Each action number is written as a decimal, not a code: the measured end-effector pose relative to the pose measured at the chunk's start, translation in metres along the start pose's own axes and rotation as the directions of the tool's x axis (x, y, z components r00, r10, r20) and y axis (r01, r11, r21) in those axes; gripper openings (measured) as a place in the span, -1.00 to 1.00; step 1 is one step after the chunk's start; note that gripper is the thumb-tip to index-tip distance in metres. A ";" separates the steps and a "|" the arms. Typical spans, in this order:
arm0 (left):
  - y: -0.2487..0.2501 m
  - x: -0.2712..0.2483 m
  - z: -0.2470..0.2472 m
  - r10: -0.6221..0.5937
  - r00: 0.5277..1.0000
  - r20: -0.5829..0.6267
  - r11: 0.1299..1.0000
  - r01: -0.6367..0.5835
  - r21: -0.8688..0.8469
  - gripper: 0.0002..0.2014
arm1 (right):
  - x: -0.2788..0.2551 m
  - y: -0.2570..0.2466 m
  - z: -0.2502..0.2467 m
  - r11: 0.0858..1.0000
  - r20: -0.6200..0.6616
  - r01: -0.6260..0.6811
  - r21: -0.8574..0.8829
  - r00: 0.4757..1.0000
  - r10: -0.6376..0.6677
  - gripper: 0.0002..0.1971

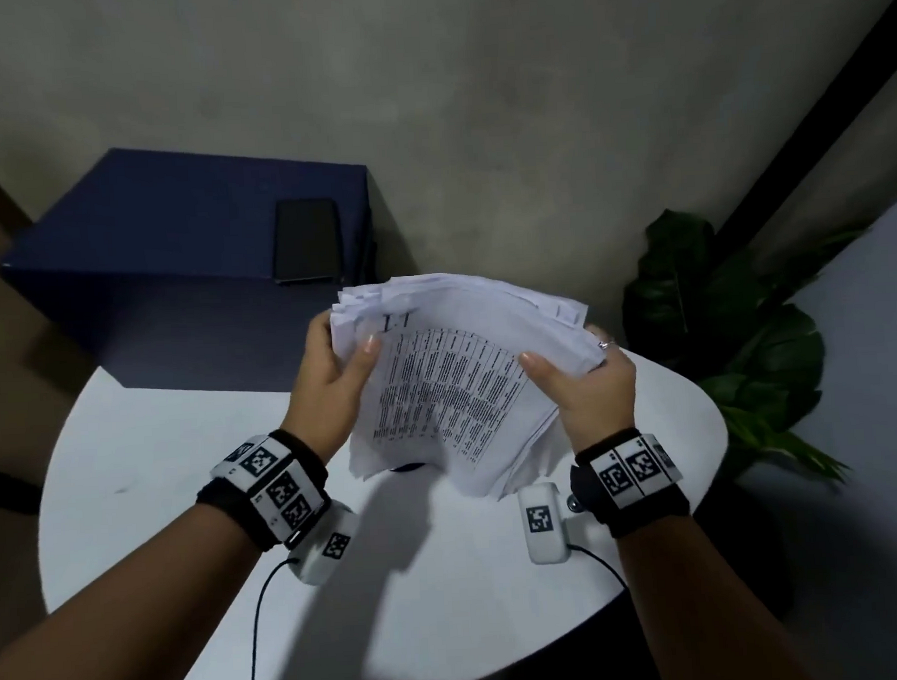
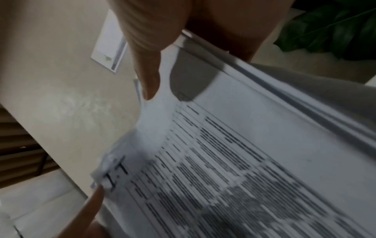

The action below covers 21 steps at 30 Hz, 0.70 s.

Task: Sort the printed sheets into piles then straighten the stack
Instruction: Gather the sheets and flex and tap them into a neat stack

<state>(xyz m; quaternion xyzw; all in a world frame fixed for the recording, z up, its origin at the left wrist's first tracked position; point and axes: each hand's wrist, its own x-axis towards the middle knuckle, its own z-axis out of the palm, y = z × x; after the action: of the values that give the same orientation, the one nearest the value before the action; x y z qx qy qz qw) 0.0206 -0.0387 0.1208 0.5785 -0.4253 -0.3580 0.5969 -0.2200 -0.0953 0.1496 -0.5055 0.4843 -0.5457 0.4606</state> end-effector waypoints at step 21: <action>0.033 0.022 0.034 0.092 0.930 -0.356 0.995 -0.096 0.007 -0.79 | -0.007 -0.021 0.036 0.980 -0.254 0.165 -0.108 0.949 -0.188 -0.84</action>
<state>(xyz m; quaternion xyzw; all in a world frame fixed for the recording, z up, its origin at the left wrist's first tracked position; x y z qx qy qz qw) -0.0039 -0.0698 0.1546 0.6096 -0.3353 -0.2207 0.6835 -0.1841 -0.0884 0.1705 -0.4892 0.5168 -0.6256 0.3197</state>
